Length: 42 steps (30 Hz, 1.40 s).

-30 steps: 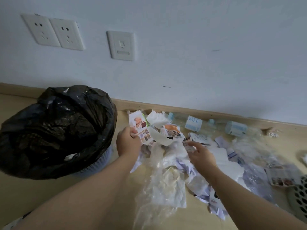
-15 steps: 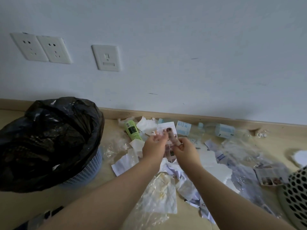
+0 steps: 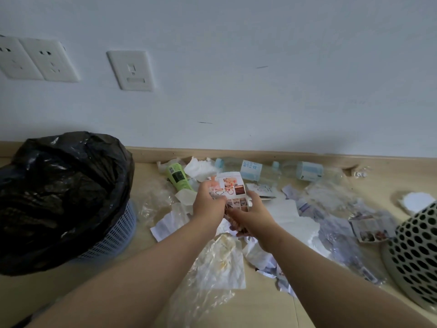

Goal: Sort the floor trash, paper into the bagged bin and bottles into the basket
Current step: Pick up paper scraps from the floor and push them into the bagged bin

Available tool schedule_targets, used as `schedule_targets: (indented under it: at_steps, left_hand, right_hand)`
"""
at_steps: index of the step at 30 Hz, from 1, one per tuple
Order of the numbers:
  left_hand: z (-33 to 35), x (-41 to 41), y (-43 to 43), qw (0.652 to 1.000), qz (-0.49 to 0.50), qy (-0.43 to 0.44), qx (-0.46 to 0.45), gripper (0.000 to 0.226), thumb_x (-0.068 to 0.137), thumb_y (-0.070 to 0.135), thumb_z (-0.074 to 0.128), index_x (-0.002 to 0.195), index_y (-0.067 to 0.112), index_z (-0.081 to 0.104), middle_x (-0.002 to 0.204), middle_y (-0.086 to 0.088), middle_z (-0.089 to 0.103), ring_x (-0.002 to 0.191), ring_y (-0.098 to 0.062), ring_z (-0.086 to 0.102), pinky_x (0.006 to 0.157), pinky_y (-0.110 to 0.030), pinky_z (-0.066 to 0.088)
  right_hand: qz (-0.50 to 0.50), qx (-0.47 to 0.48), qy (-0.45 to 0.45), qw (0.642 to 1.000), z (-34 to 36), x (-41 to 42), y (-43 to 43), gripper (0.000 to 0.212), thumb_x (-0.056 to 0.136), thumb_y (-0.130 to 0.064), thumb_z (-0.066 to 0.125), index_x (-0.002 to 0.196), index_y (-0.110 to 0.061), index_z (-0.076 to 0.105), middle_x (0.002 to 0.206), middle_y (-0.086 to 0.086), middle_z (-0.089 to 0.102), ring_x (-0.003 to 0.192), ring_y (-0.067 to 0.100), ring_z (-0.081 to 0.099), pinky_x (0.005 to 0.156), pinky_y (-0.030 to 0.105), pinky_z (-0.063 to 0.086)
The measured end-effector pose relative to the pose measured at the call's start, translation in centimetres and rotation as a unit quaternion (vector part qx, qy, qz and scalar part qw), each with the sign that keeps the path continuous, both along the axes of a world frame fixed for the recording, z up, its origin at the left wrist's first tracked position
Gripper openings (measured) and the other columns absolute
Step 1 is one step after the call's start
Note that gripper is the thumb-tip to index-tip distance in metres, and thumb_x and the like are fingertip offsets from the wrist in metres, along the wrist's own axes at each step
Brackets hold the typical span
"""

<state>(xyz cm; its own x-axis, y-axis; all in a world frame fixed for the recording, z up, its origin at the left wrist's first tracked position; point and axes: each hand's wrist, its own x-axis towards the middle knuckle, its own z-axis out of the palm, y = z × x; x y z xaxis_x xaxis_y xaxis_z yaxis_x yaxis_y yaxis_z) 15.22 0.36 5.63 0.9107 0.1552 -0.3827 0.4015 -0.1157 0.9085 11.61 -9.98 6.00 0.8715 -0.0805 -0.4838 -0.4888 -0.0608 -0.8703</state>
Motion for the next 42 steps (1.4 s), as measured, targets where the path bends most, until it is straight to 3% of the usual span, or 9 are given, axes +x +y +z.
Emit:
schedule_targets:
  at_steps: [6,12,17,22,27,32,36,40,42]
  left_hand:
    - [-1.6,0.8,0.5,0.981,-0.094,-0.061,0.157,0.032,0.097,0.011,0.038,0.127,0.021,0.042,0.1,0.001,0.055,0.087,-0.017,0.055,0.09,-0.039,0.045]
    - [-2.6,5.4,1.9,0.877,-0.251,-0.163,0.376,0.039,0.092,0.002,0.042,0.128,0.015,0.048,0.139,-0.003,0.039,0.116,-0.021,0.048,0.092,-0.032,0.043]
    - [-4.4,6.9,-0.1,0.818,-0.417,-0.054,0.392,0.066,0.089,-0.001,0.04,0.146,0.024,0.018,0.155,-0.001,0.011,0.118,-0.029,0.049,0.084,-0.038,0.047]
    - [-7.6,3.8,-0.8,0.791,-0.473,0.025,0.388,0.072,0.091,0.01,0.042,0.149,0.027,0.004,0.151,-0.01,0.029,0.116,-0.032,0.053,0.088,-0.038,0.046]
    - [-10.5,0.3,2.0,0.69,-0.524,-0.103,0.488,0.05,0.095,0.03,0.036,0.144,0.028,0.026,0.143,0.002,0.038,0.123,-0.023,0.047,0.089,-0.037,0.045]
    - [-9.0,-0.4,3.6,0.705,-0.451,-0.166,0.521,0.045,0.095,0.054,0.025,0.113,0.034,0.062,0.105,0.003,0.067,0.094,-0.019,0.061,0.075,-0.03,0.04]
    - [-6.8,0.1,4.2,0.716,-0.241,-0.379,0.534,0.041,0.09,0.033,0.041,0.065,0.016,0.069,0.056,0.001,0.063,0.043,-0.016,0.055,0.042,-0.019,0.035]
    - [-6.6,2.3,3.2,0.809,-0.25,-0.255,0.466,0.04,0.09,0.019,0.052,0.13,0.019,0.05,0.14,-0.007,0.045,0.118,-0.025,0.051,0.085,-0.04,0.048]
    - [-7.4,2.9,2.6,0.779,-0.395,-0.105,0.476,0.062,0.09,0.032,0.05,0.145,0.031,0.021,0.156,0.0,0.013,0.139,-0.027,0.025,0.111,-0.051,0.023]
  right_hand:
    - [-0.128,-0.049,0.029,0.99,-1.2,1.1,-1.1,0.018,0.089,-0.003,0.051,0.082,-0.019,0.056,0.066,0.003,0.06,0.042,0.01,0.047,0.034,0.015,0.035]
    - [-0.259,-0.031,0.101,0.96,-4.3,0.8,-2.9,0.009,0.091,-0.006,0.048,0.096,-0.005,0.055,0.069,0.011,0.053,0.05,0.017,0.041,0.043,0.024,0.034]
    - [-0.265,-0.043,0.079,0.96,-4.5,1.2,-3.4,0.008,0.091,-0.006,0.049,0.093,-0.012,0.053,0.079,0.008,0.06,0.062,0.019,0.053,0.047,0.026,0.042]
    - [-0.228,-0.067,0.093,0.967,-5.5,0.2,-3.4,0.014,0.088,-0.005,0.049,0.1,-0.013,0.051,0.084,0.007,0.062,0.063,0.018,0.053,0.045,0.024,0.04]
    - [-0.21,-0.102,0.105,0.967,-6.7,-0.7,-4.0,0.016,0.088,-0.006,0.05,0.102,-0.014,0.051,0.093,0.009,0.065,0.084,0.028,0.063,0.068,0.034,0.053]
    - [-0.208,-0.109,0.097,0.967,-7.1,-1.2,-4.4,0.015,0.088,-0.006,0.049,0.101,-0.014,0.051,0.085,0.005,0.062,0.07,0.02,0.059,0.052,0.026,0.046]
    - [-0.207,-0.107,0.103,0.967,-7.3,-1.4,-4.7,0.014,0.088,-0.007,0.048,0.098,-0.017,0.051,0.084,0.007,0.063,0.067,0.021,0.058,0.05,0.026,0.047]
    - [-0.219,-0.101,0.106,0.965,-7.3,-1.8,-4.9,0.013,0.089,-0.006,0.049,0.098,-0.015,0.053,0.082,0.009,0.063,0.067,0.025,0.057,0.05,0.028,0.045]
    - [-0.215,-0.096,0.106,0.966,-7.1,-2.1,-5.0,0.014,0.089,-0.006,0.048,0.1,-0.014,0.053,0.079,0.01,0.061,0.059,0.022,0.052,0.046,0.026,0.039]
